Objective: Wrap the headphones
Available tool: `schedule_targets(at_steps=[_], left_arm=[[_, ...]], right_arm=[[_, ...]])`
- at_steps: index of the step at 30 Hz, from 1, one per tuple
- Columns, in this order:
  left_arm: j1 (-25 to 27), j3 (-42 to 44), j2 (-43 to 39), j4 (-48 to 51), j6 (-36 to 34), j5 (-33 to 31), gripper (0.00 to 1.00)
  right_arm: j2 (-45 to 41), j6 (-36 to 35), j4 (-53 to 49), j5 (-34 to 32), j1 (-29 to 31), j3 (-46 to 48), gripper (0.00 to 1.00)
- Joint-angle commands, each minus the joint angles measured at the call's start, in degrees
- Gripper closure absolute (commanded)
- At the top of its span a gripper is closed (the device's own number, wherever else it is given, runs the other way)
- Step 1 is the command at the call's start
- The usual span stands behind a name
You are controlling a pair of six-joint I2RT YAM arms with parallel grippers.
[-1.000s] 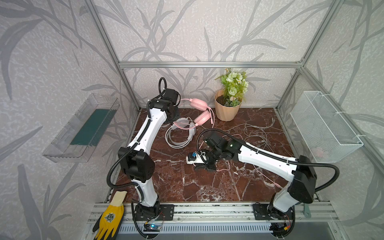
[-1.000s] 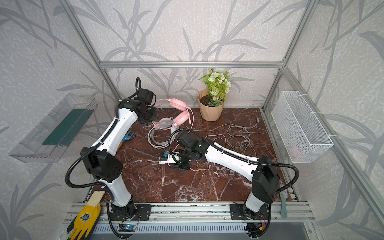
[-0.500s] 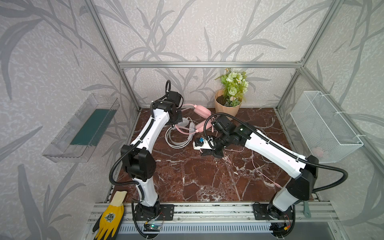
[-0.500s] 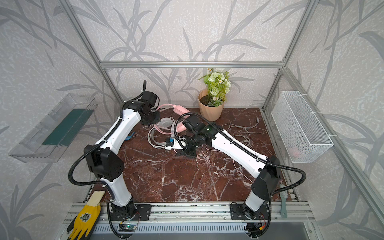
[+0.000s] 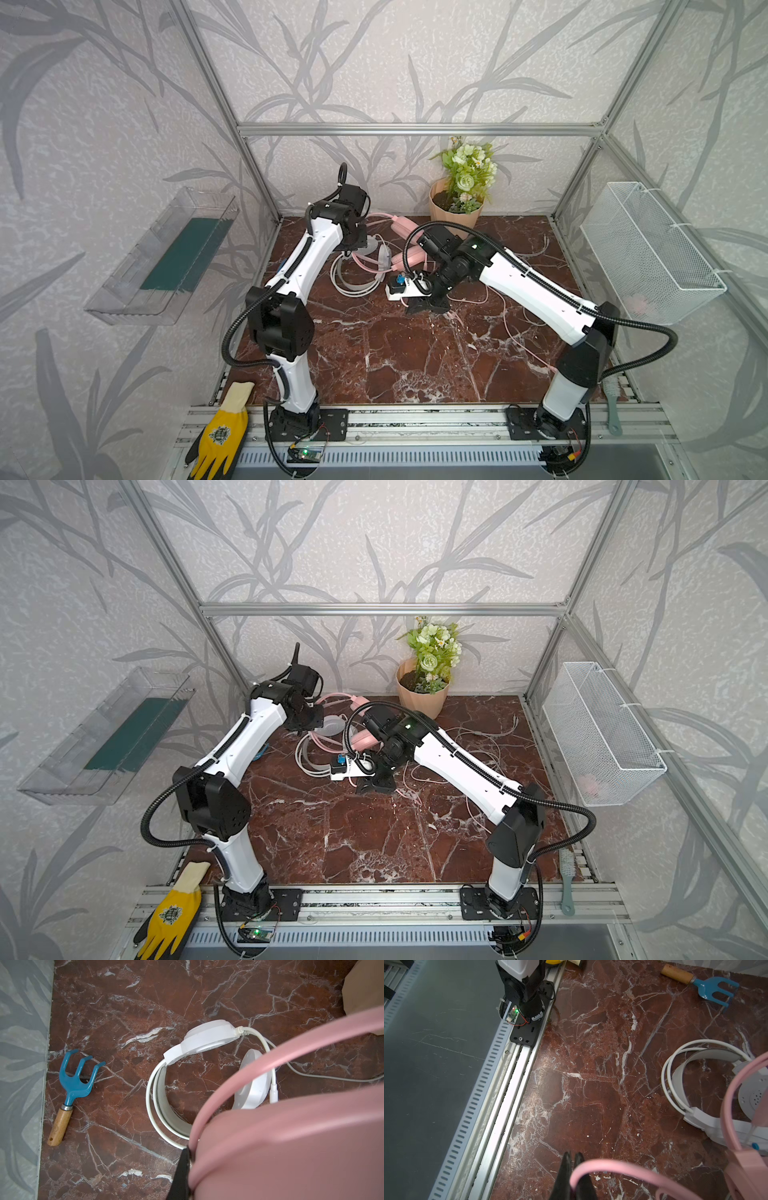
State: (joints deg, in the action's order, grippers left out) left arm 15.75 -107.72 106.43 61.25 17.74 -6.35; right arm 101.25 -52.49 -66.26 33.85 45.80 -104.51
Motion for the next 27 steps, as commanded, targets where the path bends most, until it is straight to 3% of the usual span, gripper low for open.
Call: schedule_targets(at_steps=[1,8,17,27], left_arm=[[0.33,0.25,-0.16,-0.64,-2.75,2.3,1.0],[1.03,1.09,-0.16,0.09,-6.78,2.13,1.0],[1.98,3.98,-1.11,-1.1,-11.02,2.7,1.0],[2.88,9.33,-4.81,-4.9,-16.33,5.78,1.0]], right_arm=[[-0.94,-4.43,-1.08,-1.69,-0.71,-1.43,1.0],[1.05,-12.87,-2.23,-9.66,-0.97,-4.48,1.0],[2.85,-18.04,5.22,-15.38,-2.52,-5.07,1.0],[3.98,-21.54,16.43,-14.66,-6.78,-3.51,1.0]])
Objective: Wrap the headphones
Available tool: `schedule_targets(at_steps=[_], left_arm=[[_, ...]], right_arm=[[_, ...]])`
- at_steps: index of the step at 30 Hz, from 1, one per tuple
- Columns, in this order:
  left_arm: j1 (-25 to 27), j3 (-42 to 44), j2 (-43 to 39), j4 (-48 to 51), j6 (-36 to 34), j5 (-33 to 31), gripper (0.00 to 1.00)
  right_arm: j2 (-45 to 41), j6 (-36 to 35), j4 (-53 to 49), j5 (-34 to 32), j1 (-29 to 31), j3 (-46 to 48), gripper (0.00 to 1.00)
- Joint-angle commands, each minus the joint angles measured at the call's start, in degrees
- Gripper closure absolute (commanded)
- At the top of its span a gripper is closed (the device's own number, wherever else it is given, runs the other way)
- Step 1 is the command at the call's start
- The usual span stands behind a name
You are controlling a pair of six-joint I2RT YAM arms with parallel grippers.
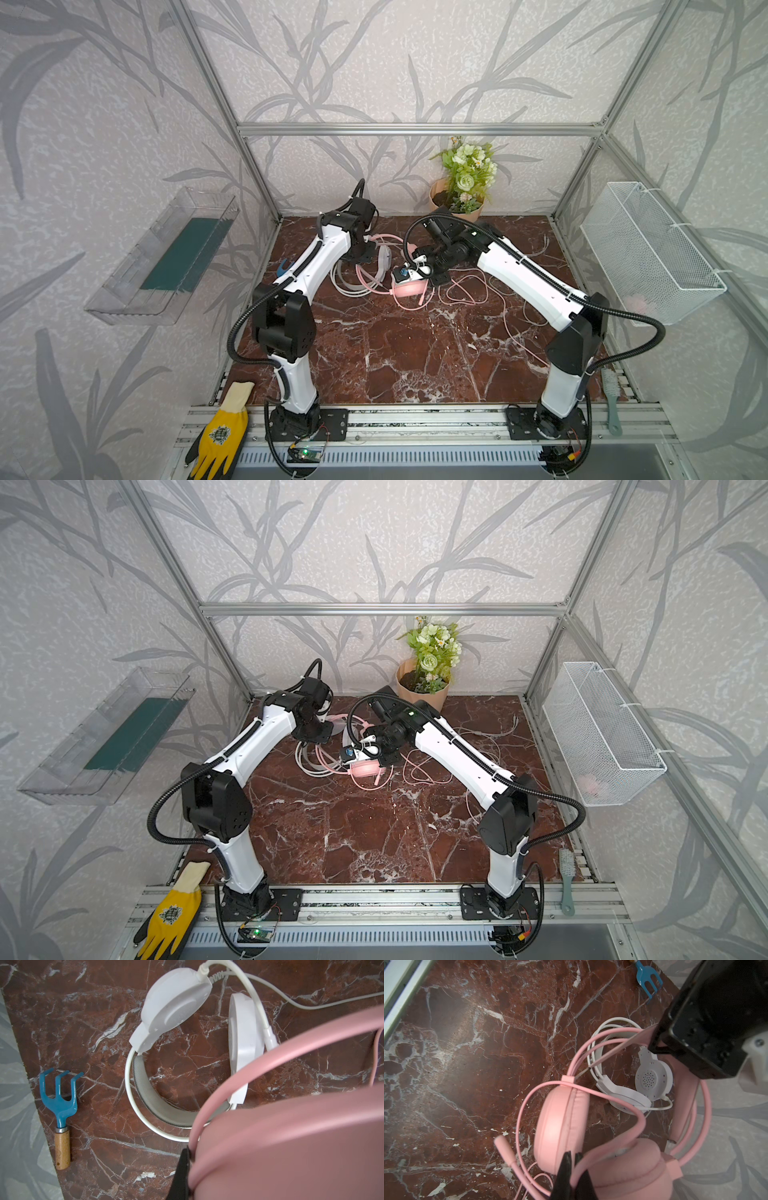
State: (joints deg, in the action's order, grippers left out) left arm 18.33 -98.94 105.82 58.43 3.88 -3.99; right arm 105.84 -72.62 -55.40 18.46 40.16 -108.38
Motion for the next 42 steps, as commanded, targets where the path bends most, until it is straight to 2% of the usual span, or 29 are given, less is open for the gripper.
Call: schedule_targets(at_steps=[1,4,13,23,27,33,35,42], left_arm=[[0.31,1.15,-4.6,-2.46,-3.02,3.95,1.0],[0.55,2.77,-5.79,-3.44,-4.51,5.28,1.0],[0.7,7.11,-9.96,-8.11,-6.85,8.63,1.0],[0.74,12.15,-13.64,-12.51,-8.04,11.72,1.0],[0.66,13.85,-14.63,-14.71,-7.49,13.71,1.0],[0.57,13.75,-14.71,-14.61,-7.16,14.17,1.0],[0.57,13.99,-14.75,-14.65,-6.43,13.36,1.0],[0.39,14.74,-14.48,-14.93,-5.2,13.51,1.0]], right_arm=[[-0.94,-1.64,7.38,1.27,-1.67,1.11,1.0],[-0.51,-2.21,10.06,2.08,-2.91,1.17,1.0],[3.77,-2.54,9.87,4.47,-6.15,-1.92,1.0],[6.37,1.19,11.34,9.86,-9.33,-1.7,1.0],[7.13,5.51,14.25,11.26,-9.4,-0.23,0.91],[5.8,15.79,24.9,15.74,-11.09,6.48,0.57],[5.48,17.87,26.36,17.33,-11.42,8.09,0.52],[4.71,23.4,31.12,21.86,-12.89,12.92,0.49]])
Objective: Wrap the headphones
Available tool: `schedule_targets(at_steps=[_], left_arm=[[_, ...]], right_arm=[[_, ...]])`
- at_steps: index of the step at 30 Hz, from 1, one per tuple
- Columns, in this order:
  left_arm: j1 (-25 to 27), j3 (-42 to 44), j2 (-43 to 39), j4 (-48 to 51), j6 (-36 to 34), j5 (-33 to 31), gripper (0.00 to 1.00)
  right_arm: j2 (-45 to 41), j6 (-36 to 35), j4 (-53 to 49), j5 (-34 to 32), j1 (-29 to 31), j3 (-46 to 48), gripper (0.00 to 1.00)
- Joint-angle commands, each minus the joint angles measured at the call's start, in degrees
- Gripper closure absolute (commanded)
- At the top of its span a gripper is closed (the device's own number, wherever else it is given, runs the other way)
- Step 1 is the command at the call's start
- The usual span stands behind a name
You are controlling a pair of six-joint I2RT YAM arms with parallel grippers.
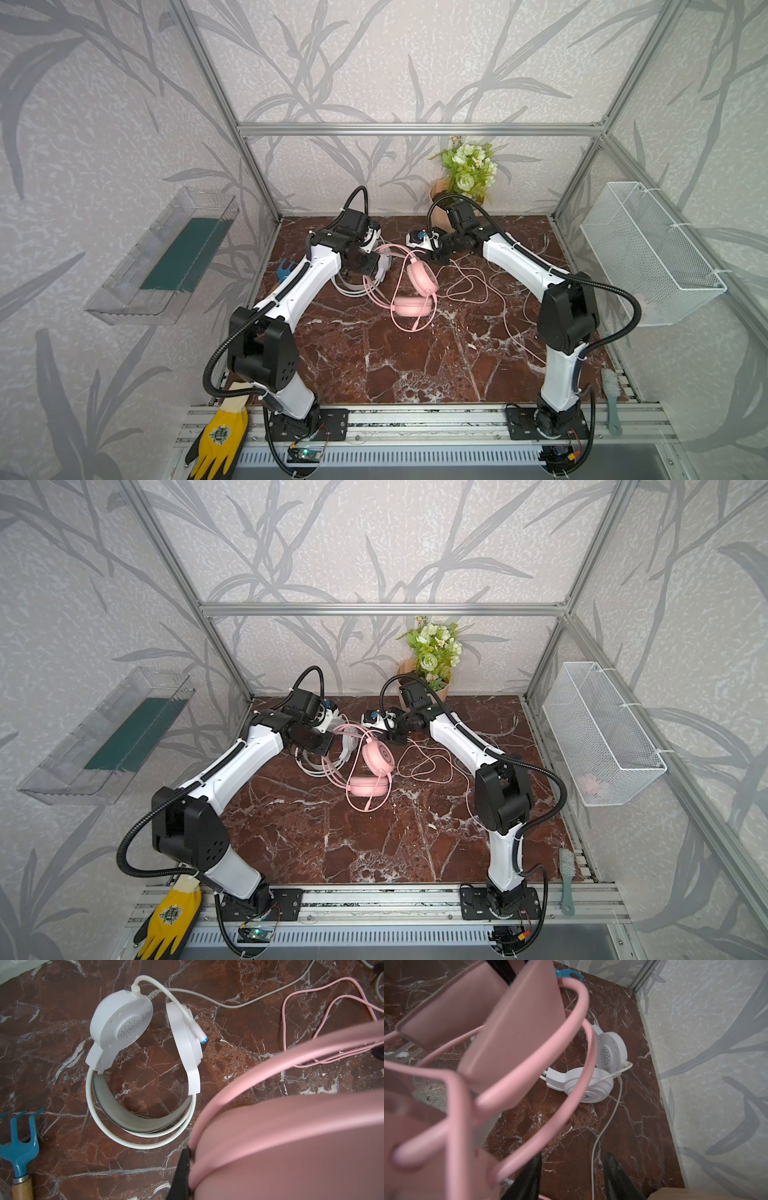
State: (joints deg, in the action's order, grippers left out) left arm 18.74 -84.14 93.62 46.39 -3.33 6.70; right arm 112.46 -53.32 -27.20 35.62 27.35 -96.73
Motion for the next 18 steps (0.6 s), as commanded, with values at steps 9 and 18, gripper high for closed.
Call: schedule_targets(at_steps=[9,18], left_arm=[[-0.61,-0.22,-1.7,-2.8,3.33,4.48,1.0],[-1.52,-0.45,-0.68,-2.6,4.38,6.44,1.0]], right_arm=[[-2.21,6.03,0.2,10.17,-2.36,0.97,0.1],[-6.47,8.83,1.49,10.2,-3.95,5.75,0.01]])
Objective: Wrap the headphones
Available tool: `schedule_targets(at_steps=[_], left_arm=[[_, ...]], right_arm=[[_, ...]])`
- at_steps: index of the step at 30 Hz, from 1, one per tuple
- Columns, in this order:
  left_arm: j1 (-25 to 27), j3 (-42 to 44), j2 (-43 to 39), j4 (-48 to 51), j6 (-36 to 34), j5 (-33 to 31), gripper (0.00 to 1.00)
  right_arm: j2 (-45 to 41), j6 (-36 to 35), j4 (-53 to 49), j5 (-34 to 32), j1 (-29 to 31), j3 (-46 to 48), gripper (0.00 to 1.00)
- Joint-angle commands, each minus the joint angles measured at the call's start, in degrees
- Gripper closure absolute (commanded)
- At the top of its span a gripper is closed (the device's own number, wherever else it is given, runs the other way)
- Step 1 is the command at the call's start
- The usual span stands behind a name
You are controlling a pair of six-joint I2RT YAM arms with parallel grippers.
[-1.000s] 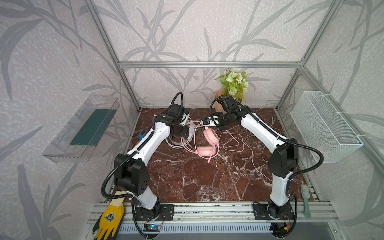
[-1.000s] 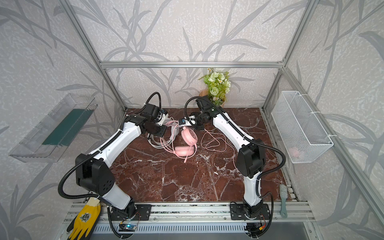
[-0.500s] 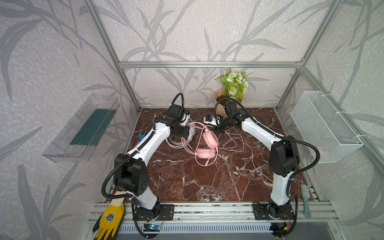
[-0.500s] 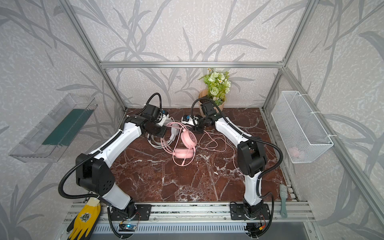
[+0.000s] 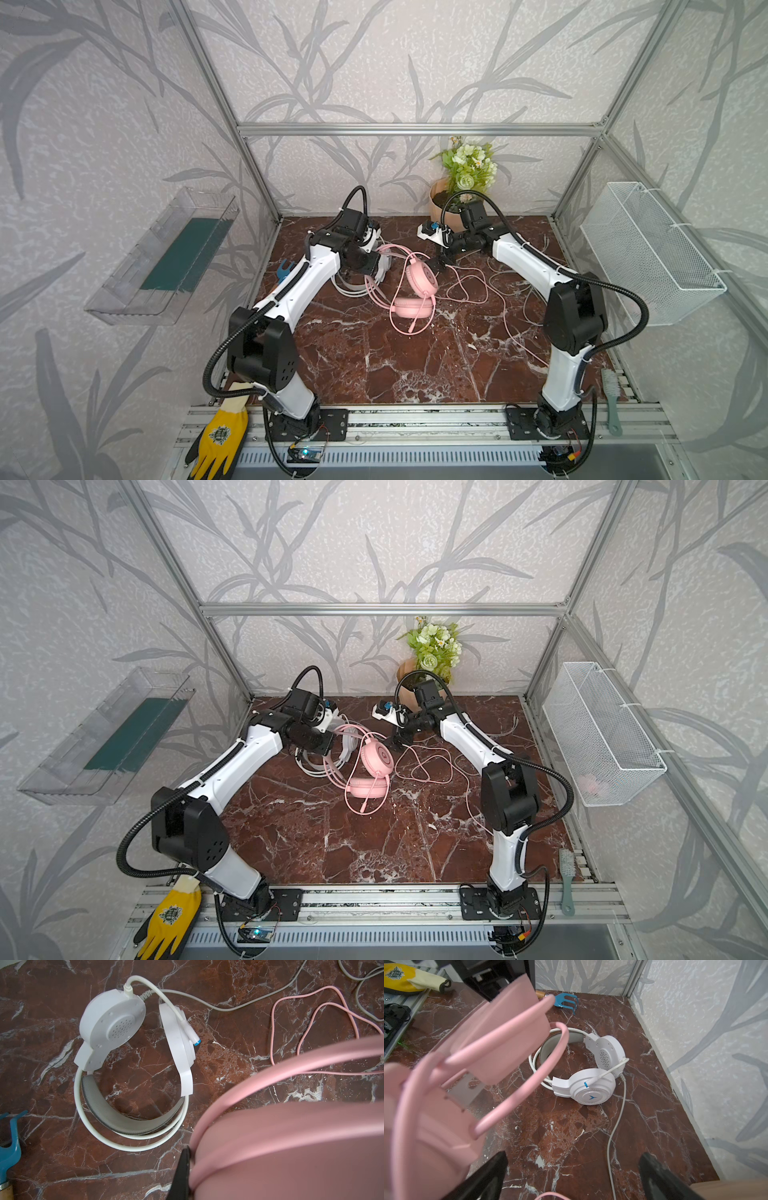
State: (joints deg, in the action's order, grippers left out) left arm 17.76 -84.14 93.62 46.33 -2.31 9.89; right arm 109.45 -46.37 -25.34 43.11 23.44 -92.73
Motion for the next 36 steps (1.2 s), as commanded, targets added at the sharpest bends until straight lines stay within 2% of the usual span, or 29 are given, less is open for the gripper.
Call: schedule_targets(at_steps=[1,8,14,18,23,31,36], left_arm=[[-0.6,-0.55,-0.55,-2.43,3.32,3.38,1.0],[-0.99,-0.86,-0.11,-1.44,3.35,4.06,1.0],[-1.36,-1.11,0.39,-1.2,3.95,5.62,1.0],[-1.58,-1.6,0.83,-0.8,4.2,6.28,1.0],[-2.01,-2.91,1.64,0.28,4.59,7.73,1.0],[-2.86,-3.4,1.56,0.35,5.12,11.19,1.0],[-3.43,-3.36,1.64,-0.18,5.21,14.24,1.0]], right_arm=[[-3.86,2.27,-0.15,2.92,-0.27,2.34,0.01],[-6.27,1.65,-3.16,2.37,-0.68,4.22,0.01],[-10.41,3.72,0.07,1.49,-0.85,9.78,0.01],[-14.62,8.13,5.97,0.95,-1.07,15.65,0.01],[-18.26,16.9,18.13,-1.08,-1.12,25.7,0.01],[-22.55,33.44,43.05,-9.88,-1.21,42.27,0.01],[-22.96,36.69,44.74,-13.16,-1.28,45.29,0.0]])
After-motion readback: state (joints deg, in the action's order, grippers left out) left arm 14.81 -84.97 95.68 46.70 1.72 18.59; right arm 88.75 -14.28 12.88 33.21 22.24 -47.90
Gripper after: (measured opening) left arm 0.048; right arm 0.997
